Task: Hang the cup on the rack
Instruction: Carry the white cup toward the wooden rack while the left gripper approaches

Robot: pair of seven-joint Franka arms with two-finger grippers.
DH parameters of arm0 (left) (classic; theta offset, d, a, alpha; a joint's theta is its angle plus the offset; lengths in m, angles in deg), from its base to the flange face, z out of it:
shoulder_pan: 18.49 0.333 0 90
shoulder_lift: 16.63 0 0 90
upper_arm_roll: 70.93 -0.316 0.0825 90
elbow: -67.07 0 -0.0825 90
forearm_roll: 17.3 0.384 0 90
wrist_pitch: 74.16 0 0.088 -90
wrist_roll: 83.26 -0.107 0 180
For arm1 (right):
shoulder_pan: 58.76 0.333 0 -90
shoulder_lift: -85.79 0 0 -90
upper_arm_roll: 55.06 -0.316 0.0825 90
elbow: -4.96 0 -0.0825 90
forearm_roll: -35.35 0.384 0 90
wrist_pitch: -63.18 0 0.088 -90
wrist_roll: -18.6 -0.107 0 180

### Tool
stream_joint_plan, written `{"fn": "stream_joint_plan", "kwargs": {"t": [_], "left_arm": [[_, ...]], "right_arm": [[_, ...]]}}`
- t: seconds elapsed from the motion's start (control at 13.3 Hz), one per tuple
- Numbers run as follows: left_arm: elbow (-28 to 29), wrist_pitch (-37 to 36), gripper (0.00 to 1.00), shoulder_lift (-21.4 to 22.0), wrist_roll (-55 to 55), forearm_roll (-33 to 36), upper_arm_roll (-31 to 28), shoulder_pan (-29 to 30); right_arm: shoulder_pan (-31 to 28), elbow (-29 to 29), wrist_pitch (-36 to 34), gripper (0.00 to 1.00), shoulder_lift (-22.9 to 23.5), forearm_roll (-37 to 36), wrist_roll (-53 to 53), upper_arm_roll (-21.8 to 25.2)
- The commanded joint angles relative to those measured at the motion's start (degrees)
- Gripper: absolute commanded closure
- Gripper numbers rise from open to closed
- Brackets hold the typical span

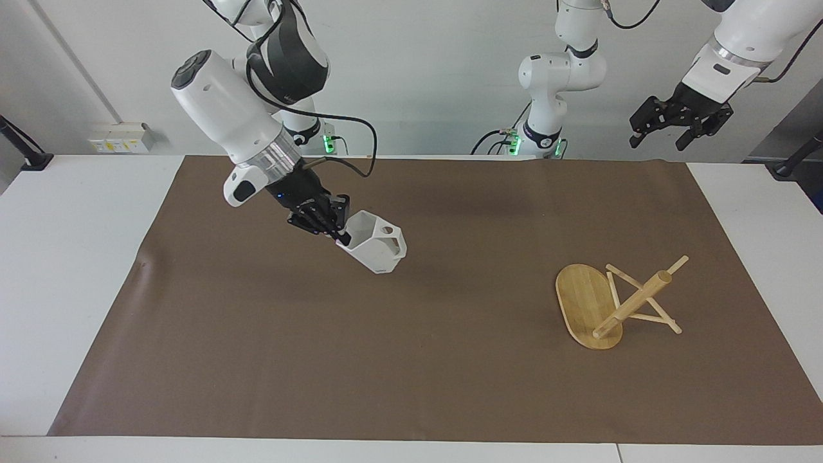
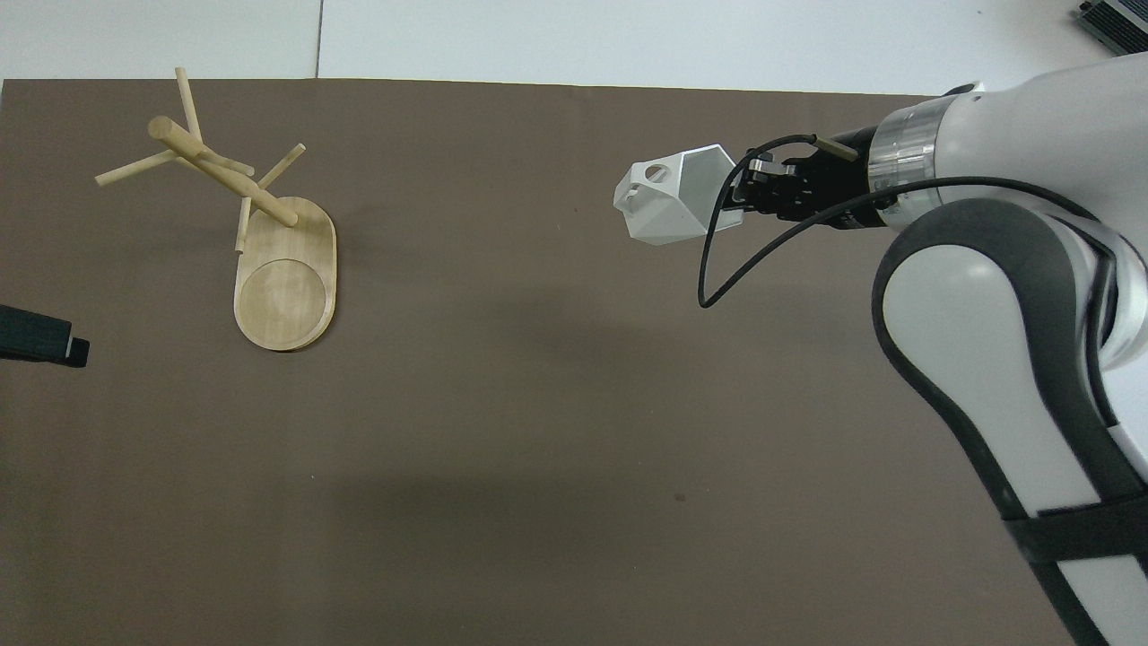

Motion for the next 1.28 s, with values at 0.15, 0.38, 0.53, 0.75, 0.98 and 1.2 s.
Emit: {"fn": "stream_joint_plan", "kwargs": {"t": [0.15,0.38,0.53,0.75,0.98,1.2], "left_arm": [[2.9,1.2,0.0,1.0,8.6,-7.2,0.2,2.3],[5.1,3.7,0.0,1.0,22.0,-15.5,0.2,2.9],[6.7,5.2,0.0,1.2,30.2,-18.9,0.2,2.9],[7.2,6.0,0.0,-0.5,47.5,-24.9,0.2,2.9],[8.2,6.6,0.0,-2.1,57.7,-30.4,0.2,3.6],[8.2,9.6,0.0,-3.9,69.6,-37.3,0.3,5.8]], "right_arm": [[-1.0,-0.2,0.8,1.0,-0.6,3.4,-1.1,-8.2],[-1.0,-0.3,0.9,1.0,-0.6,7.5,-2.2,-12.4],[-1.0,-0.3,5.3,1.0,-0.5,10.7,-3.2,-15.1],[-0.9,-0.3,11.3,1.0,-0.3,15.2,-4.6,-19.3],[-0.8,0.1,19.1,1.0,0.1,15.4,-8.2,-23.4],[-0.5,0.1,22.1,1.0,0.5,15.3,-9.7,-25.0]]}}
